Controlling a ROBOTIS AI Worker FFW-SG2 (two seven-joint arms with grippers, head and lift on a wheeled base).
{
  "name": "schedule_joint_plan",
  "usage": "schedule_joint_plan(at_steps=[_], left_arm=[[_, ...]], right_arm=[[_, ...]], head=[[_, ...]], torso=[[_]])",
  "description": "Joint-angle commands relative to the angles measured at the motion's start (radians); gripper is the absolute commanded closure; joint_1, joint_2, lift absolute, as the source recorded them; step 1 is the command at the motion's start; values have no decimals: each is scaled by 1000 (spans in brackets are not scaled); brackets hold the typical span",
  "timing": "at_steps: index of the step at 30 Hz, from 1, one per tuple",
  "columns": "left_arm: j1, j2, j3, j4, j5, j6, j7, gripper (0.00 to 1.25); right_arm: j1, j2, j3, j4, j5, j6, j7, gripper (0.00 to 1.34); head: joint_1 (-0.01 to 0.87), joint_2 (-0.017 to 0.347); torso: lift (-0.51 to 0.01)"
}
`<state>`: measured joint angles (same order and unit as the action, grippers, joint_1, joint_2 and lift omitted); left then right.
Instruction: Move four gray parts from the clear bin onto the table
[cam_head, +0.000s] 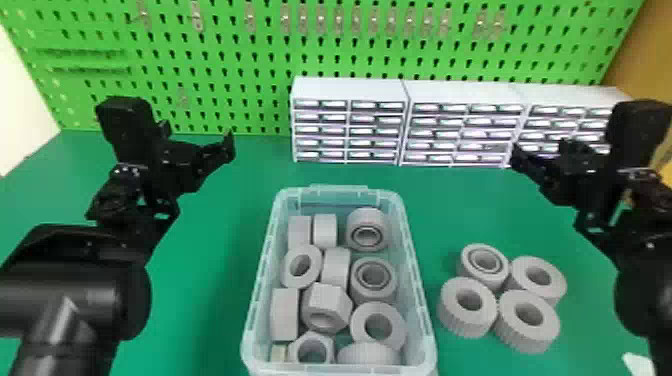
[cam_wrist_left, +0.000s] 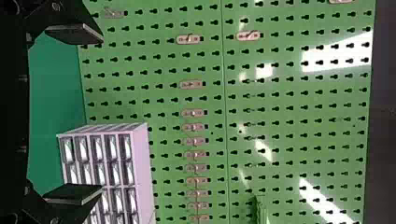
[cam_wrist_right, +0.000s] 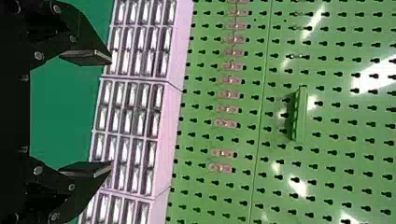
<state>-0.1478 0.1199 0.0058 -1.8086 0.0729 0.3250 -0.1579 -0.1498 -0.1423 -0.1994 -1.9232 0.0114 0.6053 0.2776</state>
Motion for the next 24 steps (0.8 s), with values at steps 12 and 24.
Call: schedule_joint_plan(at_steps=[12,24], left_arm=[[-7,4,-24,-9,-15,0,1,151],[-4,-2,-7,-21,-24,0,1,145]], right_arm=[[-40,4,-25,36,-4,-1,0,464],[-27,6,-35,29,-16,-1,0,469]], head=[[686,26],[686,26]], torso=[[-50],[-50]])
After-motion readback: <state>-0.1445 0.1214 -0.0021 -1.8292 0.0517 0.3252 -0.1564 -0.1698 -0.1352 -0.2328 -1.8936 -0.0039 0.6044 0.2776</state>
